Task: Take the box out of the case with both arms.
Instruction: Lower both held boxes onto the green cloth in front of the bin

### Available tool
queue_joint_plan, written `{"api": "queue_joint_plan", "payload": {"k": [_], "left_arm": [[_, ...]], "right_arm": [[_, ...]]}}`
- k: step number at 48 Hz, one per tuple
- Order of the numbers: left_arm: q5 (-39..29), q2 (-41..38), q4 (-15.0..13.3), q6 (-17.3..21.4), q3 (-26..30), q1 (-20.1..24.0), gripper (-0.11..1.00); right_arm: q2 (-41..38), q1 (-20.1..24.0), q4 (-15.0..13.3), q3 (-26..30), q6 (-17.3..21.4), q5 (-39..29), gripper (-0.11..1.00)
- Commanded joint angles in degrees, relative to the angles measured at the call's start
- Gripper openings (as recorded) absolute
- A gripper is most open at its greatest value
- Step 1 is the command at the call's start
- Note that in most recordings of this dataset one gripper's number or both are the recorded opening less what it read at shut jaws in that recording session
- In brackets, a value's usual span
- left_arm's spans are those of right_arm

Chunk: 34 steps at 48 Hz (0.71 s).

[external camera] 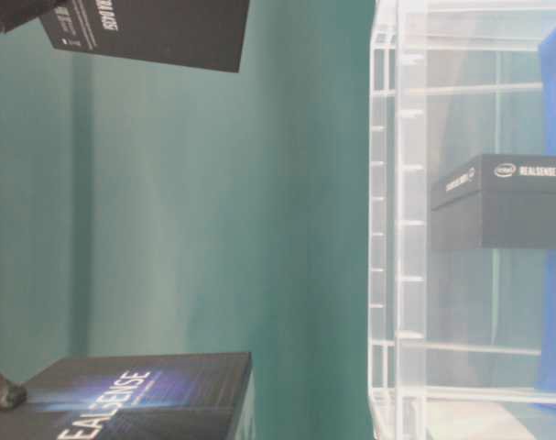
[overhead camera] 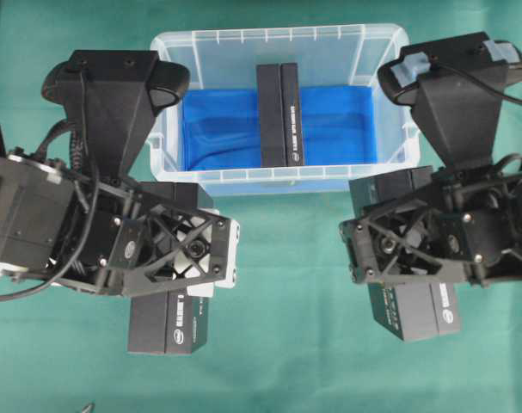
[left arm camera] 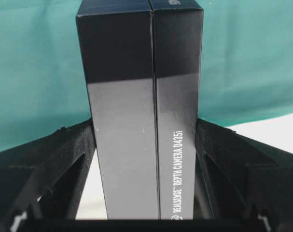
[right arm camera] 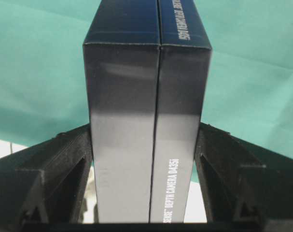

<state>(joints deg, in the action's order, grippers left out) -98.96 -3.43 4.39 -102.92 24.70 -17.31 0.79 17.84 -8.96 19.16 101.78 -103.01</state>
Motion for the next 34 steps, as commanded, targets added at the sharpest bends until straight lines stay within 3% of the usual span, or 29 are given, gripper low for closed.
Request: {"api": "queue_joint_plan", "payload": {"k": [1, 34], "left_arm": [[0.18, 0.88, 0.26, -0.18, 0.97, -0.09, 0.64], [0.18, 0.88, 0.26, 0.09, 0.79, -0.18, 0.63]], "right_arm": [[0.79, 0.09, -0.26, 1.41, 0.0, -0.18, 0.65], [0.44, 0.18, -0.26, 1.41, 0.0, -0.18, 0.65]]}}
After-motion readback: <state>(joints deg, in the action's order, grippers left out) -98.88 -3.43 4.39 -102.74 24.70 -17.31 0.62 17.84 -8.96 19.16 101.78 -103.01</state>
